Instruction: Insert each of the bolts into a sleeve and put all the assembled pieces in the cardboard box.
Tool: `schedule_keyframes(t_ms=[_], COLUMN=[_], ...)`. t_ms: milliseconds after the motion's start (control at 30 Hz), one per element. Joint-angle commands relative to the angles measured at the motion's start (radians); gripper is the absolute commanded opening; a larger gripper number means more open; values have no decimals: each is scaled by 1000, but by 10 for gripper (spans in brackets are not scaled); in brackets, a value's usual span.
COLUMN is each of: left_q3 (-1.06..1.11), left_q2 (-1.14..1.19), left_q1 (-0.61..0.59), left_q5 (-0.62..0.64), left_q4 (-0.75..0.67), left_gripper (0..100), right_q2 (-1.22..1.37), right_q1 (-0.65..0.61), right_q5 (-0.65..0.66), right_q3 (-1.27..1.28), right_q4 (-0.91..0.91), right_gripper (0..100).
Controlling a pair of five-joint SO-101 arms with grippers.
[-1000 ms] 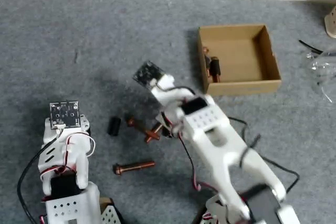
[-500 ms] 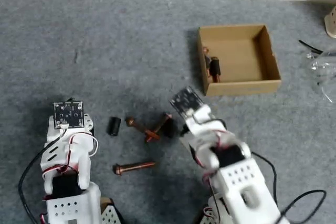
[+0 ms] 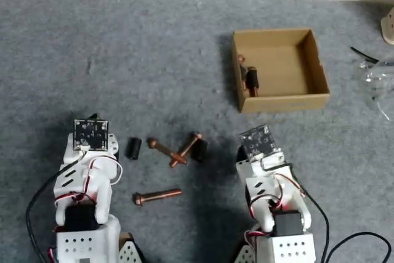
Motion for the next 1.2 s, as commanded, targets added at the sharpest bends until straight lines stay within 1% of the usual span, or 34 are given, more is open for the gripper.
schedule_keyframes(t_ms=[0, 133, 233, 300, 333, 400, 433, 500, 567, 667, 767, 867, 967, 1033, 1100, 1167], left_q3=[19, 19, 16, -24, -61, -153, -188, -225, -234, -252, -312, -375, -429, -467, -509, -536], left_q2=[-8, -8, -15, -13, -10, -7, -5, 4, 48, 179, 343, 512, 665, 750, 812, 863], left_q1=[19, 25, -7, -25, -28, -22, -5, 90, 194, 298, 314, 363, 412, 433, 450, 469], left_q5=[5, 5, 9, 20, 58, 170, 219, 290, 350, 443, 468, 528, 542, 575, 663, 756], left_q4=[-8, -3, 40, 68, 103, 218, 278, 361, 394, 394, 331, 259, 196, 161, 152, 175], left_gripper=[7, 7, 7, 7, 7, 7, 7, 7, 7, 7, 7, 7, 8, 8, 43, 126], right_q2=[-50, -42, -48, -48, -48, -48, -48, -48, -48, -48, -48, -48, -48, -48, -48, -48], right_q1=[19, 21, 19, 19, 19, 19, 19, 19, 19, 19, 19, 19, 19, 19, 19, 19], right_q5=[-49, -64, -64, -63, -63, -63, -63, -63, -63, -63, -63, -63, -63, -63, -63, -63], right_q3=[73, 76, 81, 81, 81, 81, 81, 81, 82, 82, 82, 82, 82, 82, 82, 84], right_q4=[47, 45, 45, 44, 44, 44, 44, 22, 4, 4, 4, 2, 2, 2, 2, 2], right_gripper=[4, 4, 4, 4, 4, 4, 4, 4, 4, 4, 4, 4, 4, 4, 4, 4])
